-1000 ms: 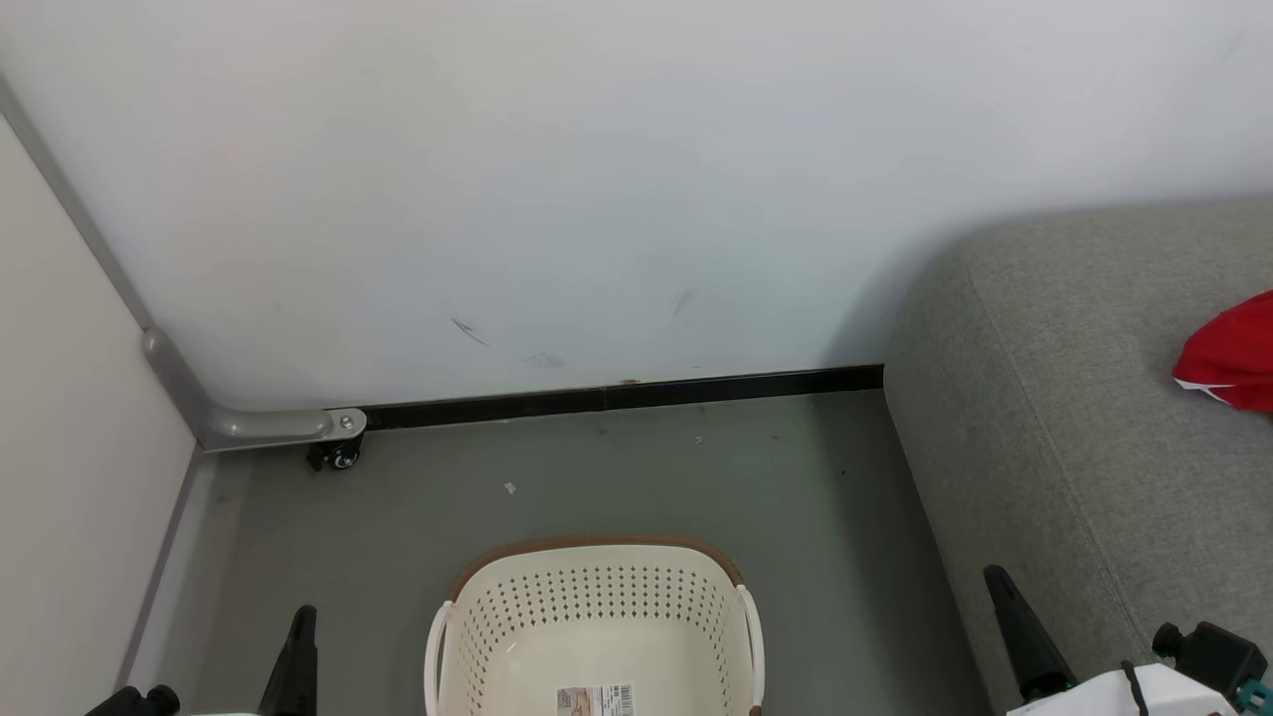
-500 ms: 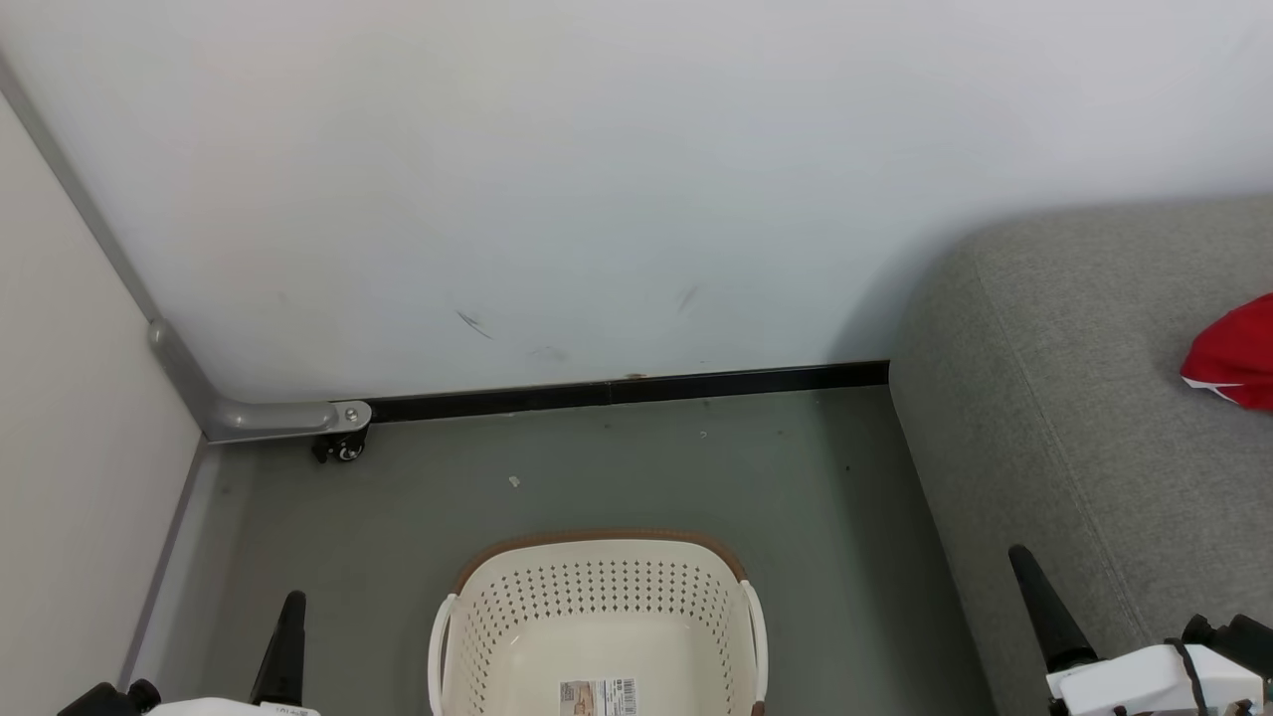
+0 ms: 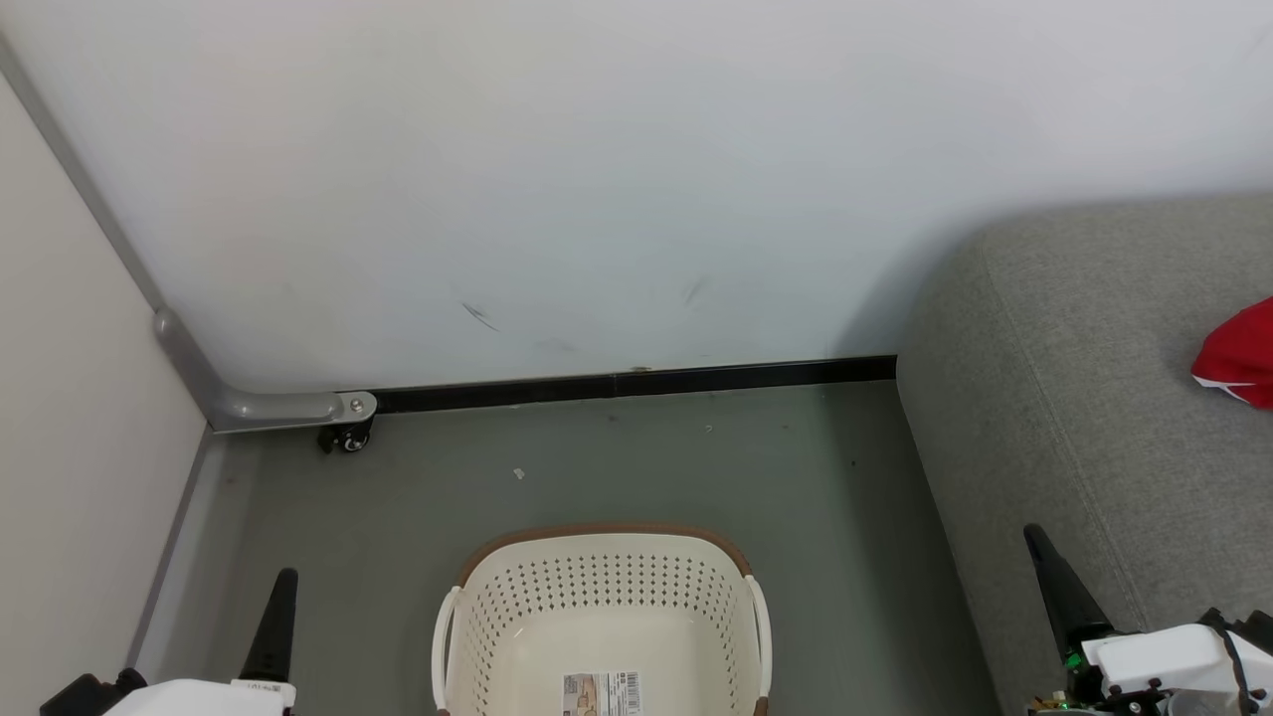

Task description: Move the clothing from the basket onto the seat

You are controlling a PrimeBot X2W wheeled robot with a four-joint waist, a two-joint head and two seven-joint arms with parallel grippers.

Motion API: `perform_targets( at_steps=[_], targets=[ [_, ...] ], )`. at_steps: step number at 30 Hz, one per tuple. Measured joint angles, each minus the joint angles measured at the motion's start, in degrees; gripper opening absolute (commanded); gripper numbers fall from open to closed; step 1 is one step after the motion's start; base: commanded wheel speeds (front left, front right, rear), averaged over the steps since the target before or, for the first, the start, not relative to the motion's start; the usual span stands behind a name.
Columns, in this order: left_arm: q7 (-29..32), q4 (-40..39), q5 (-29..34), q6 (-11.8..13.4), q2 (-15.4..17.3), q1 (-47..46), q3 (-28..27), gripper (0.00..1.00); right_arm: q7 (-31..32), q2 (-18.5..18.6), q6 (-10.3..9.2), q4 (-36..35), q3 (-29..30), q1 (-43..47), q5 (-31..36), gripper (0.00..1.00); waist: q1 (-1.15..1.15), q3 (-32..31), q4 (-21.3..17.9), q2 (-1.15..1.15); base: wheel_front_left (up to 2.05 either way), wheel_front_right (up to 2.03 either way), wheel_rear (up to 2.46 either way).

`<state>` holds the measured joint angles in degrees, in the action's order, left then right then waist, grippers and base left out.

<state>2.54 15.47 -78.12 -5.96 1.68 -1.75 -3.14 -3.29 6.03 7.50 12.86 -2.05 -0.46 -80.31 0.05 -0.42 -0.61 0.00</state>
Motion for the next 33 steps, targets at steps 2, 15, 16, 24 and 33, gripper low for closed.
perform_targets(
  at_steps=[2, 15, 16, 24, 33],
  targets=[
    [0.51, 0.0, -1.65, -0.32, 0.02, -0.28, -0.13, 0.0, 0.36, 0.1, 0.0, 0.21, 0.21, -0.02, -1.71, 0.0, 0.0, 0.07, 0.07, 0.0, 0.0, 0.0, 0.0],
    [3.01, 0.16, -10.14, -0.82, 0.12, -1.56, -1.26, 0.0, 2.38, 0.88, -0.01, 0.83, 1.41, -1.51, -13.29, 0.0, -0.01, 0.47, 0.5, 0.0, 0.0, 0.0, 0.0],
    [3.21, 0.16, -10.83, -0.82, 0.12, -1.65, -1.35, 0.0, 2.55, 1.0, -0.01, 0.89, 1.47, -1.58, -14.39, 0.0, -0.02, 0.49, 0.53, 0.0, 0.0, 0.0, 0.0],
    [3.94, 0.21, -13.43, -1.09, 0.13, -1.69, -1.71, 0.0, 3.13, 1.26, -0.01, 1.12, 1.79, -2.41, -17.94, 0.0, -0.02, 0.58, 0.64, 0.0, 0.0, 0.0, 0.0],
    [3.94, 0.21, -13.43, -1.11, 0.13, -1.69, -1.71, 0.0, 3.27, 1.26, -0.01, 1.3, 1.89, -2.42, -17.94, 0.0, -0.02, 0.59, 0.63, 0.0, 0.0, 0.0, 0.0]
  ],
)
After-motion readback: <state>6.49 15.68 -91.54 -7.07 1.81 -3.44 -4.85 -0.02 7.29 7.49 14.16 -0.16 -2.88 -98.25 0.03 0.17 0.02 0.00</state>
